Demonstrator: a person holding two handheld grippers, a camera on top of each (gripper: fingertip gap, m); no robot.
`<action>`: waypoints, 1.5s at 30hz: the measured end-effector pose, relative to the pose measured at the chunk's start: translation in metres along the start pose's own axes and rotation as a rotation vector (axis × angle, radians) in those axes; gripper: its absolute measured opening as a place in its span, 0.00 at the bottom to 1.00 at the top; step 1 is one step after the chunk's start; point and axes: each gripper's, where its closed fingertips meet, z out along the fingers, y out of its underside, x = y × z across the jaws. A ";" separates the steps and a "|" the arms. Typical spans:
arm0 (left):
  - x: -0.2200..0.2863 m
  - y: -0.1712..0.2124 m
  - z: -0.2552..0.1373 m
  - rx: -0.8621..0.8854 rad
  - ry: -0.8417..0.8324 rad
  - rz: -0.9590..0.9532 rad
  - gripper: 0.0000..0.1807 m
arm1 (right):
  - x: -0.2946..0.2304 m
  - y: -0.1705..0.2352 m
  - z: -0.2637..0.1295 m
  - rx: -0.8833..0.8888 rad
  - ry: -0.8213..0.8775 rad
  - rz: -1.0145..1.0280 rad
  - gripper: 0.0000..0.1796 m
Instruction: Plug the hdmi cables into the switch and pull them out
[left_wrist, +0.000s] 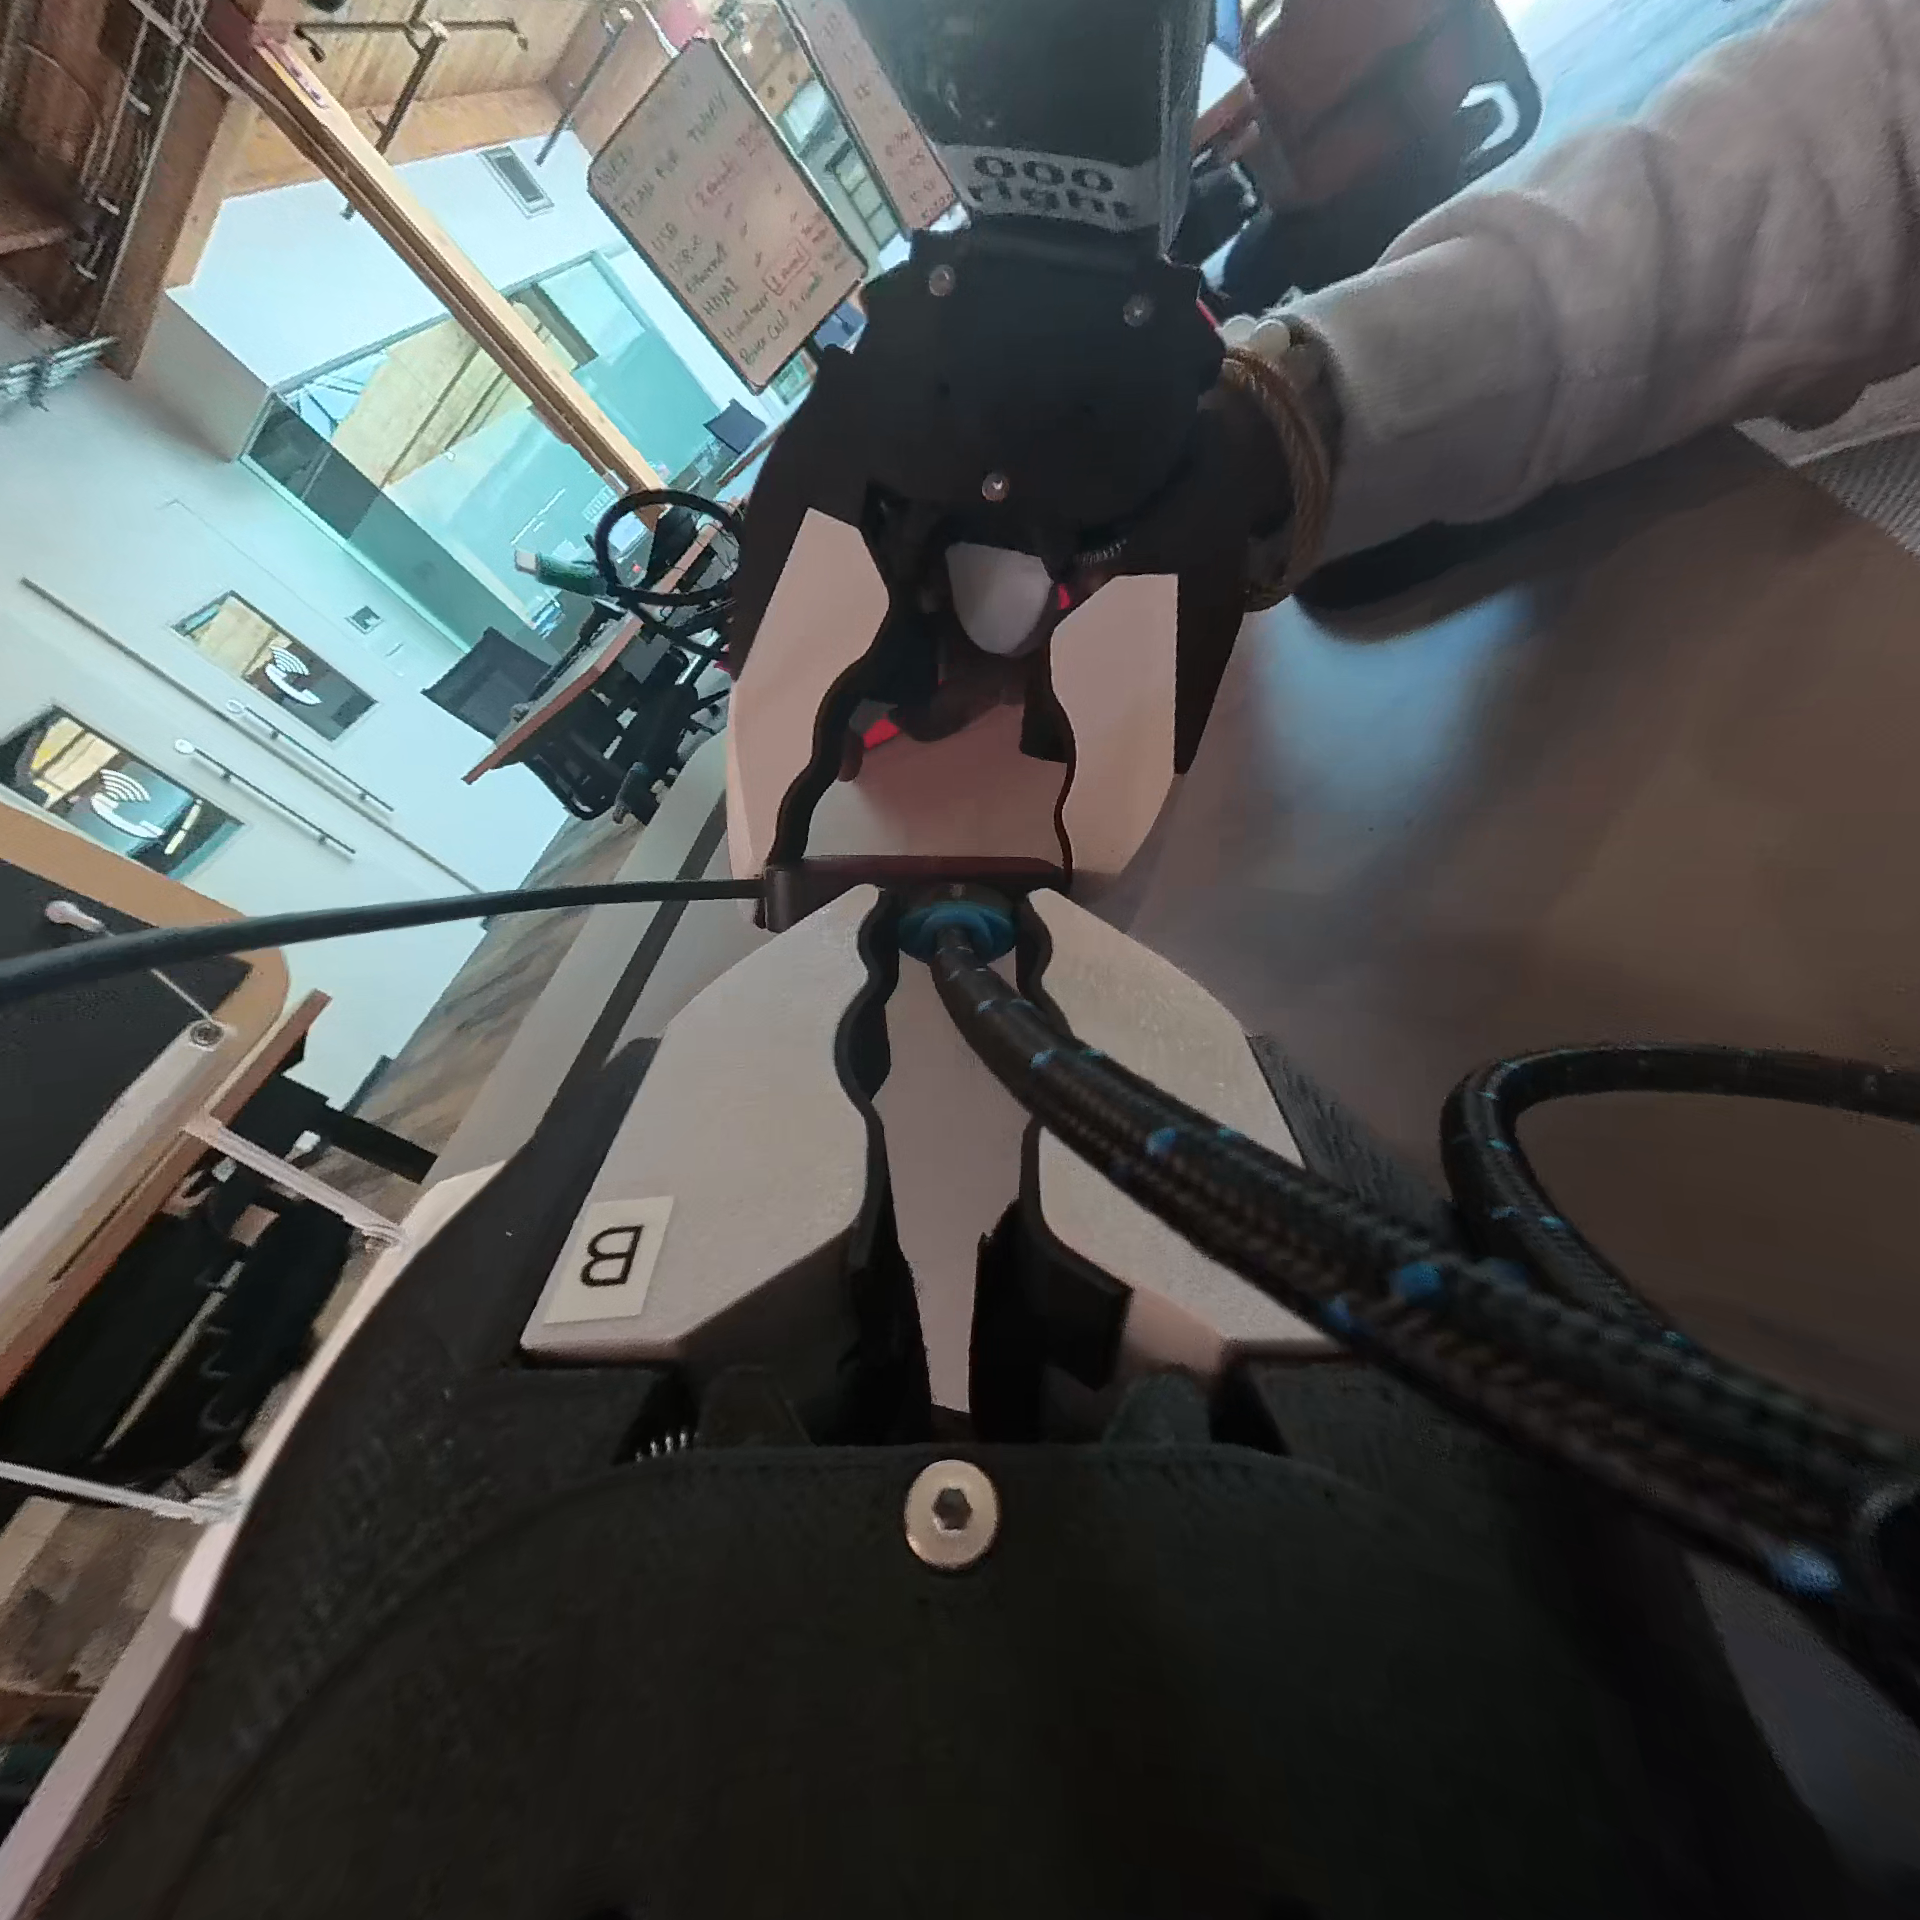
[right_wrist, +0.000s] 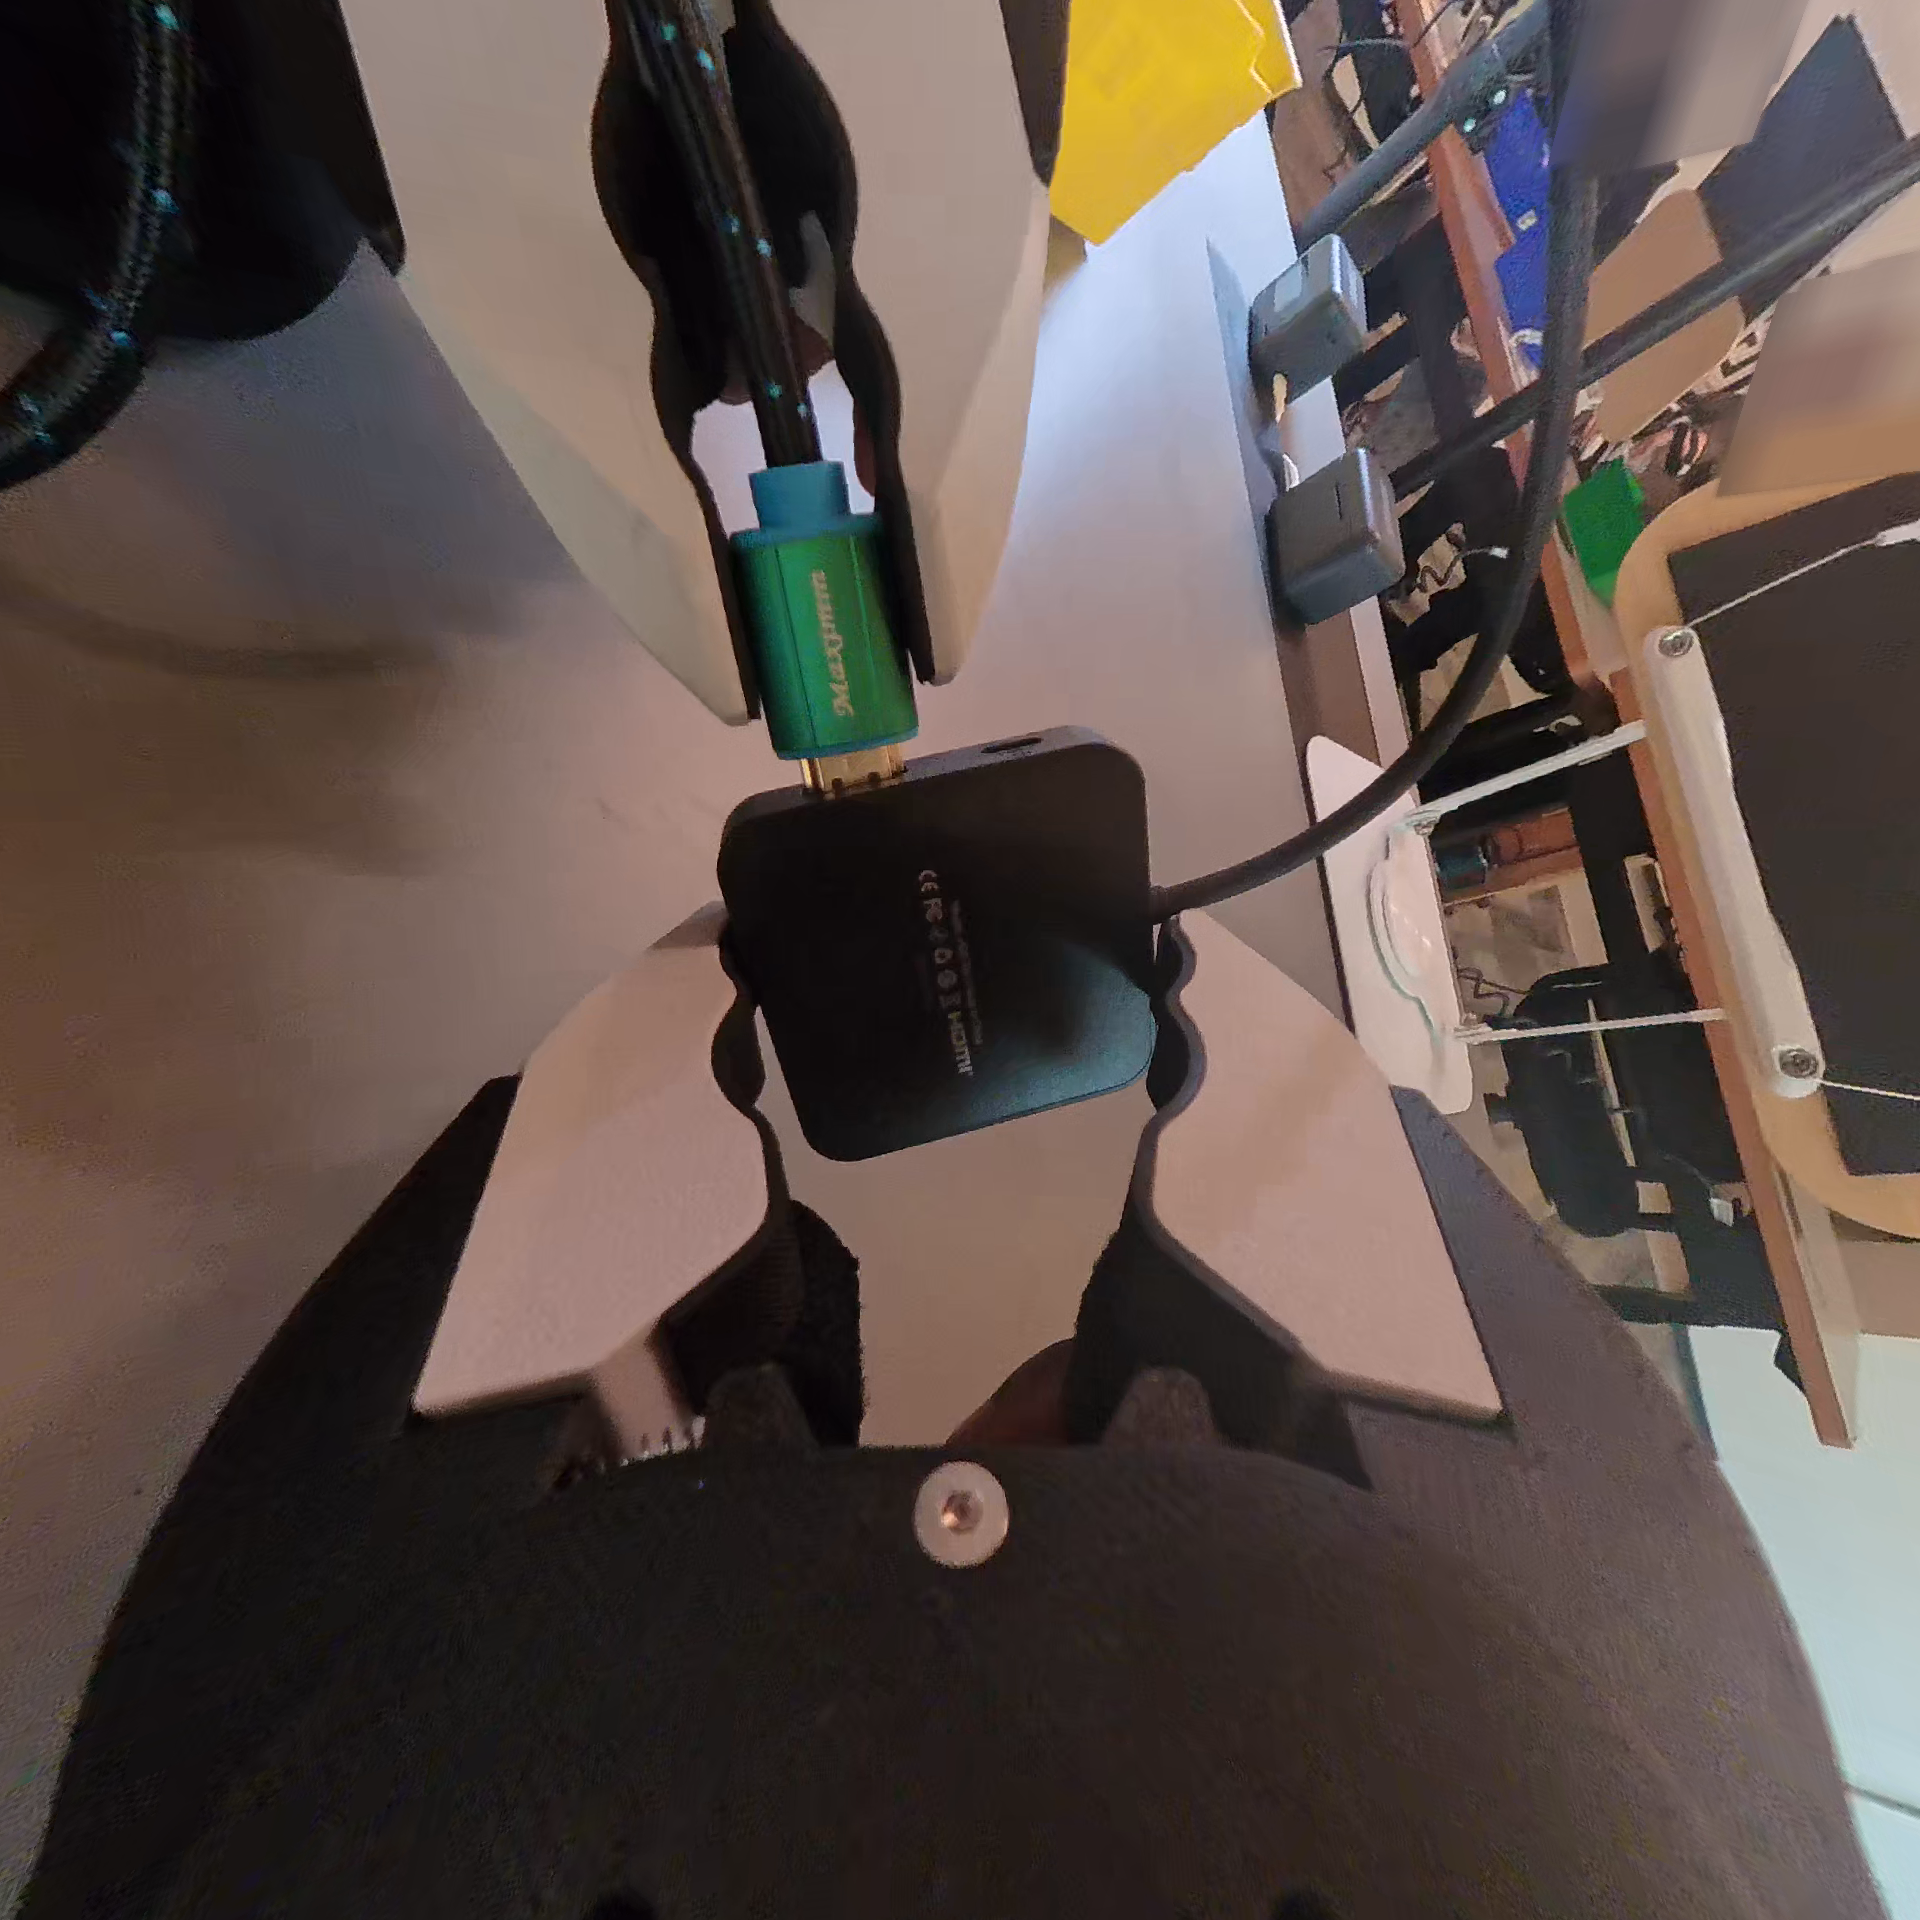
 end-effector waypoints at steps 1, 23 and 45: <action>0.001 0.001 0.000 -0.009 0.000 0.012 0.12 | 0.000 -0.001 0.000 0.004 0.004 -0.011 0.41; -0.072 -0.005 -0.030 0.163 -0.379 -0.231 0.32 | 0.110 0.013 -0.065 -0.023 0.376 0.164 0.41; -0.083 0.004 -0.037 0.176 -0.430 -0.294 0.29 | 0.158 0.261 -0.301 -0.420 0.643 1.299 0.42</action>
